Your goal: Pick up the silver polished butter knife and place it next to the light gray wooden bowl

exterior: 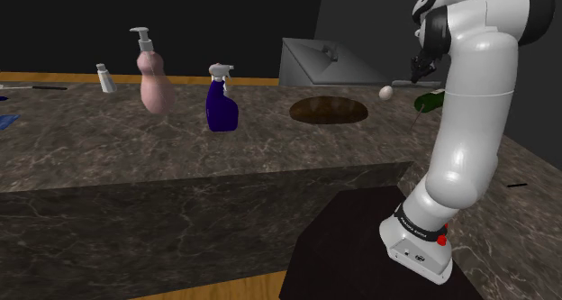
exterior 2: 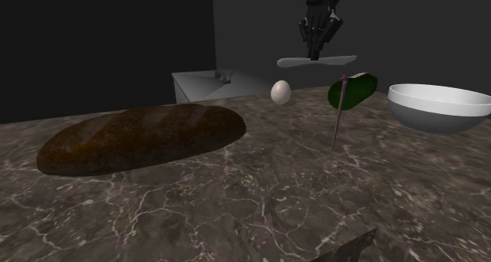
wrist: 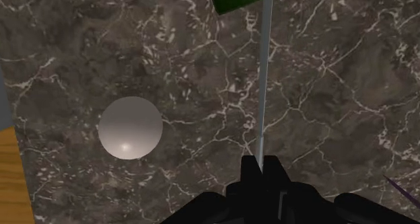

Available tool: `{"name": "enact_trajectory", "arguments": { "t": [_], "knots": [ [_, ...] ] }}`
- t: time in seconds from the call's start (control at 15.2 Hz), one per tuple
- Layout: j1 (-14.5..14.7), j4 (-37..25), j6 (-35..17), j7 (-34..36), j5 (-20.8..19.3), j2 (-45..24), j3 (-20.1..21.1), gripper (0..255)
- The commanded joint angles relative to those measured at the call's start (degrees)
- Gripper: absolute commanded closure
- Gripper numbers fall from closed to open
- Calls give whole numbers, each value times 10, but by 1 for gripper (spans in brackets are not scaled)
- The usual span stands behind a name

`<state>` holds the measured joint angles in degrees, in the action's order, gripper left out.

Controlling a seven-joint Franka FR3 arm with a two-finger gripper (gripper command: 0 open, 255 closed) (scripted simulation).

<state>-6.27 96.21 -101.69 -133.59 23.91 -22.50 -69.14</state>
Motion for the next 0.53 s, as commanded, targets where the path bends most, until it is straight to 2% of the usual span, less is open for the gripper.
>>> {"name": "enact_trajectory", "arguments": {
  "t": [0.0, 0.46],
  "knots": [
    [-2, 11, -12, -5, 5, -4, 3, 255],
    [-7, 50, -57, -19, 23, -19, 17, 255]
  ]
}}
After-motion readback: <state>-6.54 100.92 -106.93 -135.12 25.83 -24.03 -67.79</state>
